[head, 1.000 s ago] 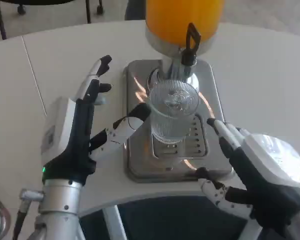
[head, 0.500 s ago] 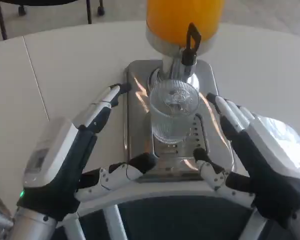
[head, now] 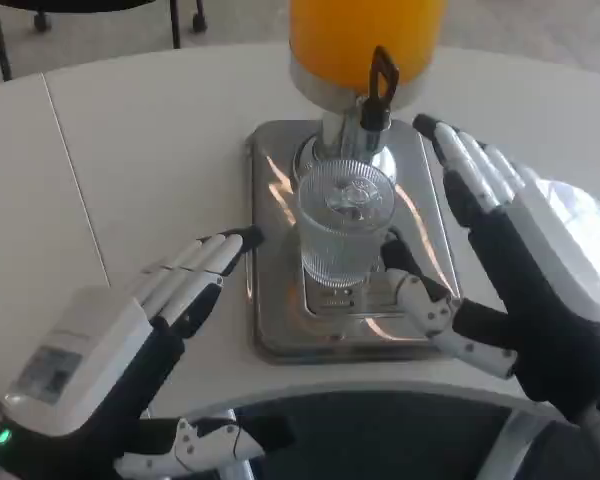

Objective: Grasp the cup under the faucet to collect the drink, then remove the cup.

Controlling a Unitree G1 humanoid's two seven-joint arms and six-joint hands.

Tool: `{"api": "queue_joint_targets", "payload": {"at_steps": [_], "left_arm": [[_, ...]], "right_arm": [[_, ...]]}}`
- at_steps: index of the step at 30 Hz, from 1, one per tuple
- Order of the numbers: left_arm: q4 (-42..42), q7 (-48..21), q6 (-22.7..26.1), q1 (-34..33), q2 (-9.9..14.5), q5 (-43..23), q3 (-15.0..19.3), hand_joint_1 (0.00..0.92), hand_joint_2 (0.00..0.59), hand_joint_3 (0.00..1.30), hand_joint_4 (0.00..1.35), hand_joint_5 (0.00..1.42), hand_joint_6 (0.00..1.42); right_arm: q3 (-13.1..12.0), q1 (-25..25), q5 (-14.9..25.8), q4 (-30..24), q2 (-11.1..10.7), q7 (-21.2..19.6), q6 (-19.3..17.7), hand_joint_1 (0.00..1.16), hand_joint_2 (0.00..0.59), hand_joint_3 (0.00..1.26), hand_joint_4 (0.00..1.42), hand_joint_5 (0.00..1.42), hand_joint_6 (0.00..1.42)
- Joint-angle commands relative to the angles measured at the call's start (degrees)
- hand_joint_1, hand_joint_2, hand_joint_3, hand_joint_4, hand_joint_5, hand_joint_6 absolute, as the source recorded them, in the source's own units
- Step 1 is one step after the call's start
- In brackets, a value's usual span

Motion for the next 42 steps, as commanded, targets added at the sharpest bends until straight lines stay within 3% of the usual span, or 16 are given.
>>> {"api": "queue_joint_targets", "payload": {"at_steps": [1,9,13,21,26,36,42], "left_arm": [[-1.33,-1.12,-1.72,1.4,0.76,1.18,1.11,0.031,0.113,0.06,0.0,0.07,0.17],[-2.31,-1.82,-1.53,2.76,-0.19,2.36,1.78,0.031,0.113,0.06,0.0,0.07,0.16],[-2.56,-1.91,-1.09,2.91,-0.53,2.63,1.79,0.031,0.113,0.06,0.0,0.07,0.16],[-3.33,-2.58,-0.3,3.31,-1.11,2.74,1.85,0.031,0.113,0.07,0.0,0.06,0.16],[-3.71,-3.0,0.08,3.62,-1.31,2.72,1.97,0.031,0.113,0.07,0.0,0.06,0.16],[-4.27,-3.78,0.64,4.64,-1.44,2.47,2.49,0.025,0.11,0.08,0.0,0.07,0.16],[-4.23,-3.84,0.63,5.06,-1.36,2.34,2.77,0.019,0.11,0.08,0.0,0.08,0.16]], "right_arm": [[-0.47,-1.61,0.89,-0.15,-0.3,-1.06,-0.06,0.42,0.525,0.0,0.0,0.0,0.0],[-1.54,-2.83,2.32,-0.61,-0.68,-5.39,-1.63,0.42,0.523,0.0,0.0,0.0,0.0],[-2.23,-0.68,4.38,-0.07,-1.0,-10.78,-4.17,0.42,0.527,0.0,0.0,0.0,0.0],[-5.77,5.0,12.44,3.17,-1.06,-23.05,-9.81,0.41,0.528,0.0,0.0,0.0,0.0],[-7.45,7.63,14.67,5.01,-1.43,-27.91,-11.46,0.4,0.526,0.0,0.0,0.0,0.0],[-11.99,7.92,22.02,9.86,-2.69,-32.4,-12.05,0.37,0.526,0.0,0.0,0.0,0.01],[-13.61,6.96,24.27,11.4,-3.36,-33.65,-11.68,0.36,0.526,0.0,0.0,0.0,0.04]]}}
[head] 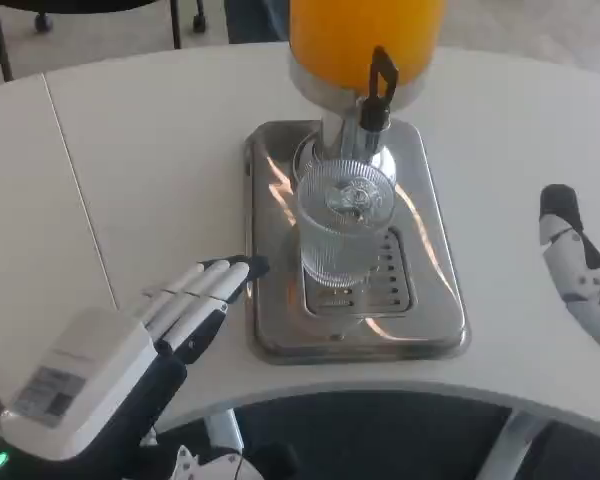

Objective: Grasp the cup under the faucet to collect the drink, then remove the cup.

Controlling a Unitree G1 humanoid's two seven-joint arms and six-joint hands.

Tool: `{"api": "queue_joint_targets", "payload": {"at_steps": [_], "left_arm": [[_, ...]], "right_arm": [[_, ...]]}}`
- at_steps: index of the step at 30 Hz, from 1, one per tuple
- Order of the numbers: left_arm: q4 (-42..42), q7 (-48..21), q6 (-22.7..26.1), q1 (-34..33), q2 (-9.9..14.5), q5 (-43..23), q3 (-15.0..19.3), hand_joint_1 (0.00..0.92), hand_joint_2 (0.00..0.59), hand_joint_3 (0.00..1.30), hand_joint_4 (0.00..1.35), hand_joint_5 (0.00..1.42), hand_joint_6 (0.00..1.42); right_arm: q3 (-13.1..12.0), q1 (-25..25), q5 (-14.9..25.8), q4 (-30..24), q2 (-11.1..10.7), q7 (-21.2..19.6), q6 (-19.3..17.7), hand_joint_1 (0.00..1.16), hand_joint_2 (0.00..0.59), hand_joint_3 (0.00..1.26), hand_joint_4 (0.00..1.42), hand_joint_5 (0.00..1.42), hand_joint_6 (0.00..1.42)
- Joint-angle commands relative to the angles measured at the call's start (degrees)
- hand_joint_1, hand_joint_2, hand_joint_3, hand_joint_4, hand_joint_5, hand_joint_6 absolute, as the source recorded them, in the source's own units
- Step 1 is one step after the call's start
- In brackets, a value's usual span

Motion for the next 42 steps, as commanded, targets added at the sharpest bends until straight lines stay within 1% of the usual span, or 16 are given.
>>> {"api": "queue_joint_targets", "payload": {"at_steps": [1,6,17,20,24,27,32,36,42], "left_arm": [[-0.69,-0.71,0.22,0.88,-0.23,0.35,0.61,0.018,0.11,0.08,0.0,0.08,0.16],[-0.81,-0.79,0.14,1.09,-0.2,0.27,0.68,0.015,0.111,0.08,0.0,0.08,0.16],[-1.06,-1.16,0.18,1.39,-0.17,0.1,1.1,0.013,0.11,0.09,0.0,0.08,0.16],[-1.22,-1.29,0.17,1.57,-0.21,0.12,1.23,0.013,0.11,0.09,0.0,0.08,0.16],[-1.37,-1.43,0.22,1.8,-0.29,0.13,1.43,0.012,0.11,0.09,0.0,0.08,0.16],[-1.59,-1.49,0.28,2.02,-0.46,0.21,1.44,0.012,0.11,0.09,0.0,0.08,0.16],[-1.97,-1.69,0.53,2.18,-0.85,0.41,1.34,0.012,0.11,0.09,0.0,0.08,0.16],[-2.32,-1.92,0.63,2.34,-1.08,0.63,1.14,0.012,0.11,0.1,0.0,0.08,0.16],[-2.94,-2.42,0.89,2.43,-1.47,0.78,1.05,0.012,0.11,0.1,0.0,0.08,0.16]], "right_arm": [[-1.39,-1.0,1.86,0.87,-0.91,-1.14,-0.24,0.36,0.526,0.0,0.0,0.0,0.04],[-2.15,-2.75,4.4,2.51,-1.51,-0.1,1.15,0.36,0.526,0.0,0.0,0.0,0.04],[-2.66,-7.87,9.34,7.26,-3.59,0.39,2.3,0.35,0.526,0.0,0.0,0.0,0.07],[-2.99,-9.1,12.02,8.71,-3.81,0.83,3.08,0.35,0.526,0.0,0.0,0.0,0.07],[-3.14,-10.03,14.0,9.89,-4.45,0.97,3.54,0.35,0.526,0.0,0.0,0.0,0.09],[-3.28,-11.69,16.36,11.4,-4.98,1.63,4.28,0.35,0.526,0.0,0.0,0.0,0.09],[-2.32,-13.96,17.66,12.59,-5.47,2.11,5.26,0.35,0.526,0.0,0.0,0.0,0.1],[-1.09,-16.33,18.07,14.62,-5.72,1.96,5.32,0.35,0.526,0.0,0.0,0.0,0.1],[-0.39,-19.56,19.08,18.16,-6.13,2.09,5.56,0.35,0.526,0.0,0.0,0.0,0.11]]}}
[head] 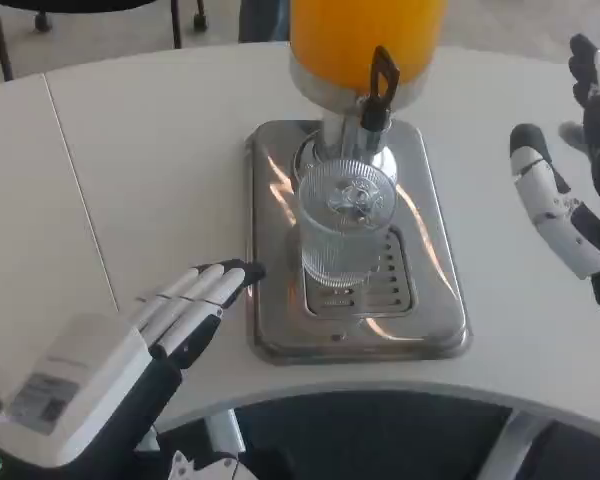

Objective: Grasp the cup under the faucet to collect the drink, then remove the cup.

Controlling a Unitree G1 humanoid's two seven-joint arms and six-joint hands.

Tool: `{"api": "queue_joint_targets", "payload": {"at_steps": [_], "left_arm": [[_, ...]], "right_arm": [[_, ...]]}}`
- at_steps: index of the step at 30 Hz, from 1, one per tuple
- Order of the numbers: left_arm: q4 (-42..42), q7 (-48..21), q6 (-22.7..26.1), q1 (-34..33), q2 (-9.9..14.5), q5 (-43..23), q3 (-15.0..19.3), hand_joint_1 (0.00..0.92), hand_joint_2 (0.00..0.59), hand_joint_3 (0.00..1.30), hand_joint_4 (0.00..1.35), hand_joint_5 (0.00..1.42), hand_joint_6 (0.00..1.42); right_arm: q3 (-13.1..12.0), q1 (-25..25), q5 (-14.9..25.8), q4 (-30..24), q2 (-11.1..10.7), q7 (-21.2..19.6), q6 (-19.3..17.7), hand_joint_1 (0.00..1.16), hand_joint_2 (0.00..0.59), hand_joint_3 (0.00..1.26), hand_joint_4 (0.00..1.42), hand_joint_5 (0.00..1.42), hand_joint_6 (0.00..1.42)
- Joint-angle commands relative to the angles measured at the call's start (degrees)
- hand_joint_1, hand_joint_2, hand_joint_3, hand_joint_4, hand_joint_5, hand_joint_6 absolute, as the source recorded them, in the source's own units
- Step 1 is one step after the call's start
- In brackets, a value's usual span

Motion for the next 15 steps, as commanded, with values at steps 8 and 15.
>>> {"api": "queue_joint_targets", "payload": {"at_steps": [8,15], "left_arm": [[-1.59,-1.38,0.95,1.11,-0.66,1.21,-0.36,0.012,0.11,0.1,0.0,0.08,0.16],[-1.99,-1.65,1.38,1.03,-1.15,1.65,-0.69,0.012,0.11,0.1,0.0,0.08,0.16]], "right_arm": [[4.22,-5.62,1.05,5.46,0.28,-0.25,-0.12,0.35,0.529,0.0,0.0,0.0,0.11],[7.73,-8.46,0.94,7.21,1.81,-0.51,-0.29,0.35,0.537,0.0,0.0,0.0,0.1]]}}
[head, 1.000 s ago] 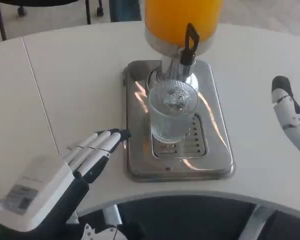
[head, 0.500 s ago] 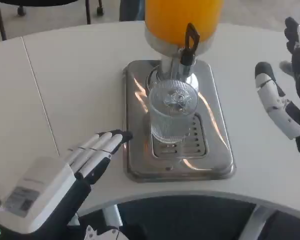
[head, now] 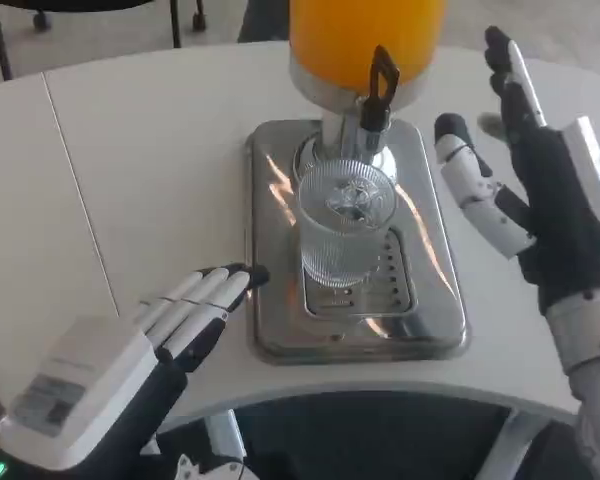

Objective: Grasp the cup under the faucet to collect the drink, then remove the cup.

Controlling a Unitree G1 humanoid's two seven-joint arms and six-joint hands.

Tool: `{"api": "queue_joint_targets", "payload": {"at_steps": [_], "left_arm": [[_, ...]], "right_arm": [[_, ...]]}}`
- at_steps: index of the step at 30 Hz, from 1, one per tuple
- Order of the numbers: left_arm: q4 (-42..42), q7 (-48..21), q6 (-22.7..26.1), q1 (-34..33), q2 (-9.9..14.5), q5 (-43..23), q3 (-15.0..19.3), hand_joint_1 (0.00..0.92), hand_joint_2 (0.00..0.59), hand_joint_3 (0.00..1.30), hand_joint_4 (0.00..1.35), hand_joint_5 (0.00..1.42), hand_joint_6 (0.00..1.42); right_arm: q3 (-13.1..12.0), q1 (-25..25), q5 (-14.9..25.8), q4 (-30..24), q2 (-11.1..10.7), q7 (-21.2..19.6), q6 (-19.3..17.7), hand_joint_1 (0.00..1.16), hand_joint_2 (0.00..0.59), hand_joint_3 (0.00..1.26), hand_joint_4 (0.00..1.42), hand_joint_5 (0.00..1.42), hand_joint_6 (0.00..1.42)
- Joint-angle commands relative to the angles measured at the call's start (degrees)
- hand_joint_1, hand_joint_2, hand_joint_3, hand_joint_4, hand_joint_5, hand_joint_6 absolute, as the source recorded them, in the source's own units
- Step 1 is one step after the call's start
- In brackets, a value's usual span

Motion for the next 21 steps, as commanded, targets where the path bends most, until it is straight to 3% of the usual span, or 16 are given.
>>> {"api": "queue_joint_targets", "payload": {"at_steps": [1,21], "left_arm": [[-0.84,-0.78,0.6,0.56,-0.63,0.67,-0.53,0.012,0.11,0.1,0.0,0.08,0.16],[0.72,-0.92,1.11,-0.7,-0.4,0.6,-0.79,0.012,0.11,0.11,0.0,0.08,0.16]], "right_arm": [[1.69,-1.82,-0.21,0.79,1.0,-0.61,-0.47,0.35,0.538,0.0,0.0,0.0,0.1],[10.09,-3.82,-1.53,1.7,6.18,0.03,0.1,0.36,0.54,0.0,0.0,0.0,0.1]]}}
